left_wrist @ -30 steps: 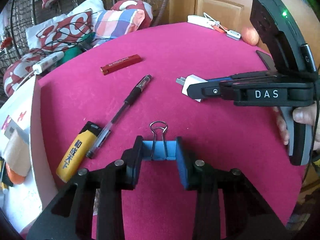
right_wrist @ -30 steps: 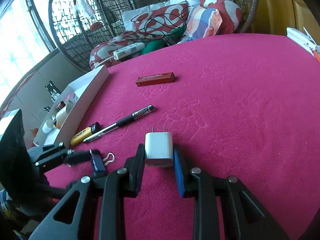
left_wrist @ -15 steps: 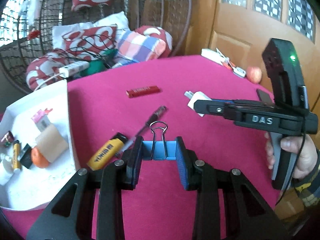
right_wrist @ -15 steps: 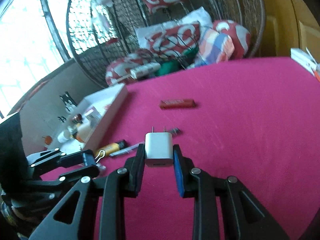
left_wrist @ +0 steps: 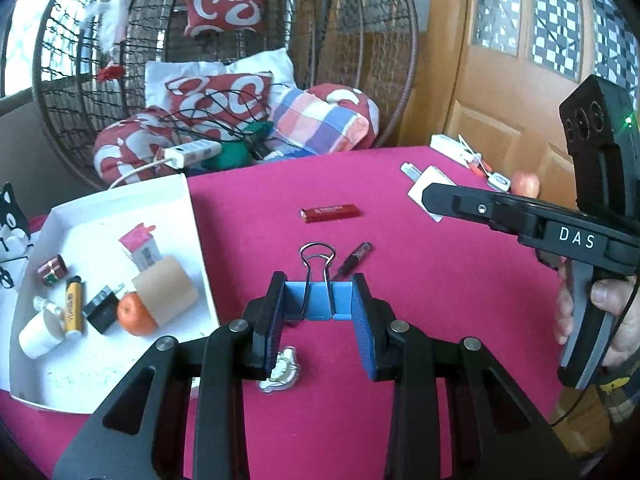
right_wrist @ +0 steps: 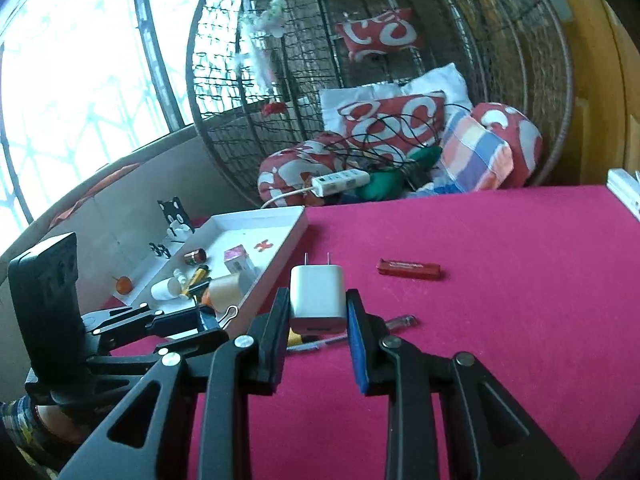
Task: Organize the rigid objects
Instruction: 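Carry the blue binder clip and white charger plug into the white tray and open both tools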
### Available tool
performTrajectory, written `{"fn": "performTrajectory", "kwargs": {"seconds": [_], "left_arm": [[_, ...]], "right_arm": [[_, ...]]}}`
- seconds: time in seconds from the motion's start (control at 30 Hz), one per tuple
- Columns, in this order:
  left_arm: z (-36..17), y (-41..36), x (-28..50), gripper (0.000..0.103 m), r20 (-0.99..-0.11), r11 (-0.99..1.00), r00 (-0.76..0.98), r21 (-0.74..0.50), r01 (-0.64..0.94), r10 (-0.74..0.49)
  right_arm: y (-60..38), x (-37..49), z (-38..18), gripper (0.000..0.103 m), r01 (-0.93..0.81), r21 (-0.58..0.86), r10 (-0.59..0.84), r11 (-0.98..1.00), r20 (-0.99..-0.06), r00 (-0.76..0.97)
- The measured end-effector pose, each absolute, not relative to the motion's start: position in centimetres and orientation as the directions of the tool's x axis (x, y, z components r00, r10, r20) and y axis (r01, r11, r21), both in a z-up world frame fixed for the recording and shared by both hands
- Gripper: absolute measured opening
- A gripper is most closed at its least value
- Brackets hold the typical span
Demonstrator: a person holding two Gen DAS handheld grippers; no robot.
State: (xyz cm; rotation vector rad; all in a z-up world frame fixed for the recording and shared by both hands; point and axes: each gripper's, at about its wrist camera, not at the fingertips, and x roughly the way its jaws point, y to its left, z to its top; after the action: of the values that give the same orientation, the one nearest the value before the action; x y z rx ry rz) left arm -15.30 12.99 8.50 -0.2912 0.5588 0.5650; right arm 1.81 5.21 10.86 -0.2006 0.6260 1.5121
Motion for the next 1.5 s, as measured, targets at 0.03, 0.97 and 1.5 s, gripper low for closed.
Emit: {"fn": "performTrajectory", "kwargs": {"seconds": [0.03,0.97,1.5], "left_arm": [[8.6,13.1,-15.6,0.031,-0.567,0.806,0.703,-0.112,-0.582,0.429],[10.7,18.3,-23.5,0.031,-0.484,0.686,0.666,-0.168,-0.708,0.568],[12.2,28.8,-28.8,0.031,-0.516,0.514,0.542,-0.212,-0.831,0.663]], "right_arm": [[5.3,1.7,10.9,0.026,-0.965,0.253,0.865,0.072,-0.498,-0.066],[11.8,-5.3,12.7,0.026,-0.973,0.202,0.846,-0.112,-0.494,-0.200],[19.0,-9.0,13.2,0.026,-0.983,0.113,0.829,-0.142,-0.530,-0.180]]}}
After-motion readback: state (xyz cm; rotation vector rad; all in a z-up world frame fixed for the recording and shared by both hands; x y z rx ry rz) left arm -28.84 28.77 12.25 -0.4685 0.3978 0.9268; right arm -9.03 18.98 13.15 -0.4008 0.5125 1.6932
